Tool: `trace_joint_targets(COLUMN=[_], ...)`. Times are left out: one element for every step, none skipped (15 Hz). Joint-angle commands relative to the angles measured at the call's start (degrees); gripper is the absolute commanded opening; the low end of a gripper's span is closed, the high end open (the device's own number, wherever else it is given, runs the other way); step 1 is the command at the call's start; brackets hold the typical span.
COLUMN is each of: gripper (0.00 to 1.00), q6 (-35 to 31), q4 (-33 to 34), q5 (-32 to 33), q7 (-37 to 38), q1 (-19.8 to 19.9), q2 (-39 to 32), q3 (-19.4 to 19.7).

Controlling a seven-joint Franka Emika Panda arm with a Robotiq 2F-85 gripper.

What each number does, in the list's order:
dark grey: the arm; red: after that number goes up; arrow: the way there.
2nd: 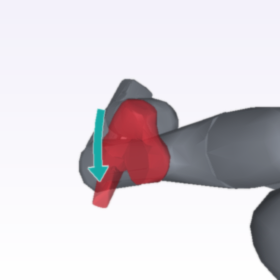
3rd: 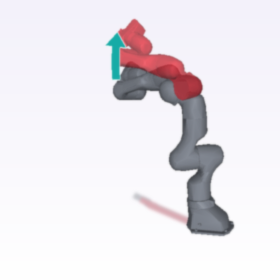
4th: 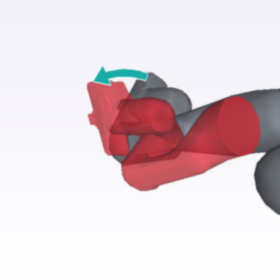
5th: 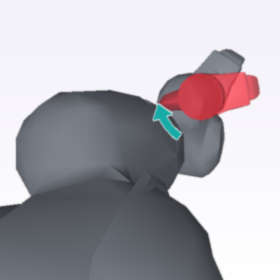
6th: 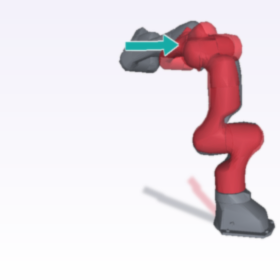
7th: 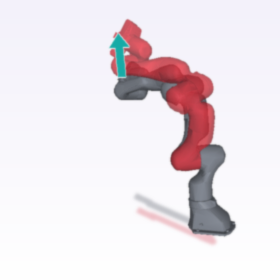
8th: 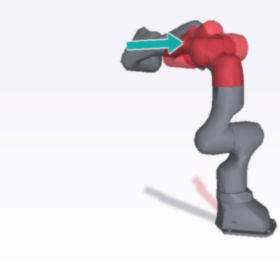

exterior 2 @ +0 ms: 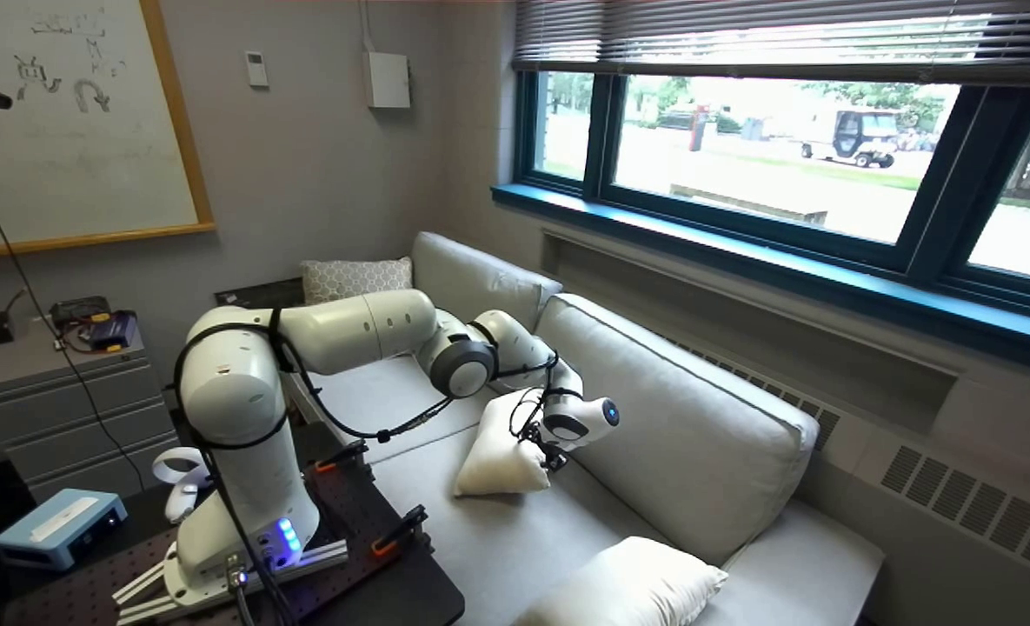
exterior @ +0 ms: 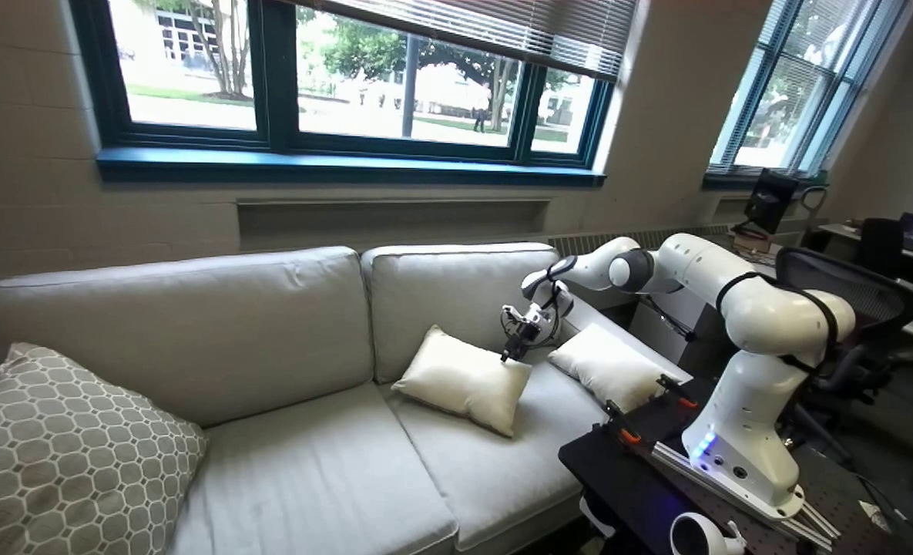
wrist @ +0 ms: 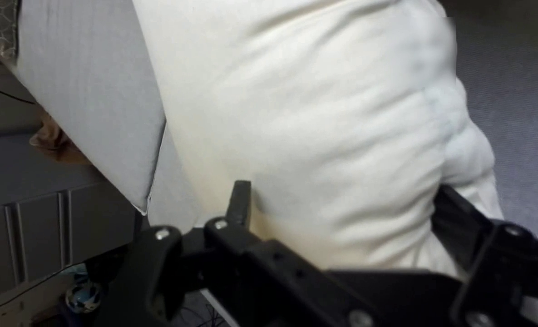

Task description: Arrange the two small pillows against the right armrest of the sofa

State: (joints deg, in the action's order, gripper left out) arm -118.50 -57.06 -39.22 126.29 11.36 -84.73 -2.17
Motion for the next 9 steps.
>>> trace_joint_targets(gripper=[1.00, 1.00, 1.00, 1.00, 1.00, 1.00, 1.00, 1.00, 1.00], q6=[1.7, 1.8, 1.8, 1.7, 1.6, 2.0, 2.5, 3.2, 3.7], q4=[0.5, 0.6, 0.8, 0.9, 0.9, 0.5, 0.3, -0.1, -0.4], q5=[-0.9, -1.2, -1.6, -1.8, -1.6, -0.9, -0.1, 0.9, 1.5], q7=[-0.8, -0.9, -1.0, -0.9, -0.9, -0.7, -0.5, -0.1, 0.4], q1=[0.7, 0.5, 0.1, -0.6, -1.5, -2.9, -4.2, -5.6, -6.7], q2=[0.0, 0.0, 0.0, 0.1, 0.2, 0.3, 0.4, 0.4, 0.4], q3=[-2.9, -3.4, -4.3, -4.9, -5.4, -5.5, -5.3, -4.9, -4.5])
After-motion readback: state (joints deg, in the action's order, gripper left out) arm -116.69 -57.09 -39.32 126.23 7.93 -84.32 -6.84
